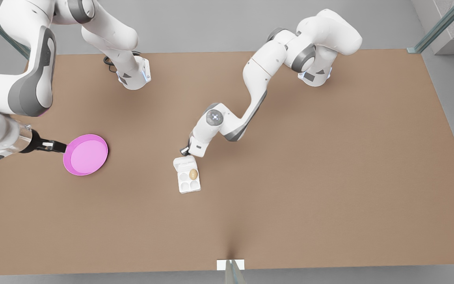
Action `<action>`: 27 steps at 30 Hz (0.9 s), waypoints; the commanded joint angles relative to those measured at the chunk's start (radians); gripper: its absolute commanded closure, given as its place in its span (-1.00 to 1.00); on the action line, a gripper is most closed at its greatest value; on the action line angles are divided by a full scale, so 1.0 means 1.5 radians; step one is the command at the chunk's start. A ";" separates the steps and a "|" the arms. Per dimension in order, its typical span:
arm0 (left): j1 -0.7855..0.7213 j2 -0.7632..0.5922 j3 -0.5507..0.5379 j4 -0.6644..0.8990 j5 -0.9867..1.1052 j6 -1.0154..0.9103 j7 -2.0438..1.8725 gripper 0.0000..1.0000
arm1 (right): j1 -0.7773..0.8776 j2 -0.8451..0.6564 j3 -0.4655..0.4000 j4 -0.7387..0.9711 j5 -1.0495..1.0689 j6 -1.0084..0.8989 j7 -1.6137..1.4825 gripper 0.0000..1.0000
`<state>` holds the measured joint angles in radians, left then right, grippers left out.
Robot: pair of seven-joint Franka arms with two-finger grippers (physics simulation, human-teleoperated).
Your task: Pack egg into the box and close the box lid
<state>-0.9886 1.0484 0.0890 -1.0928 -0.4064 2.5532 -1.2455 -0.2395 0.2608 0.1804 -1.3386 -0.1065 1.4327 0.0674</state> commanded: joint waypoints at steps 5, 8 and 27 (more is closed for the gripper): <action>0.010 0.000 0.001 0.000 0.001 0.011 0.055 0.57 | -0.016 0.017 0.000 -0.002 -0.030 -0.084 -0.022 -1.00; 0.017 0.000 0.002 0.001 0.001 0.011 0.055 0.57 | -0.022 0.018 0.000 0.000 -0.030 -0.090 -0.024 -1.00; 0.501 -0.558 0.006 -0.073 0.353 -0.872 1.051 -1.00 | -0.017 0.026 0.004 0.000 -0.031 -0.120 -0.022 -1.00</action>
<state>-0.2407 0.3019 0.1024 -1.1564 -0.0620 1.6676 -0.7862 -0.2632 0.3007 0.1853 -1.3404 -0.1543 1.2615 0.0402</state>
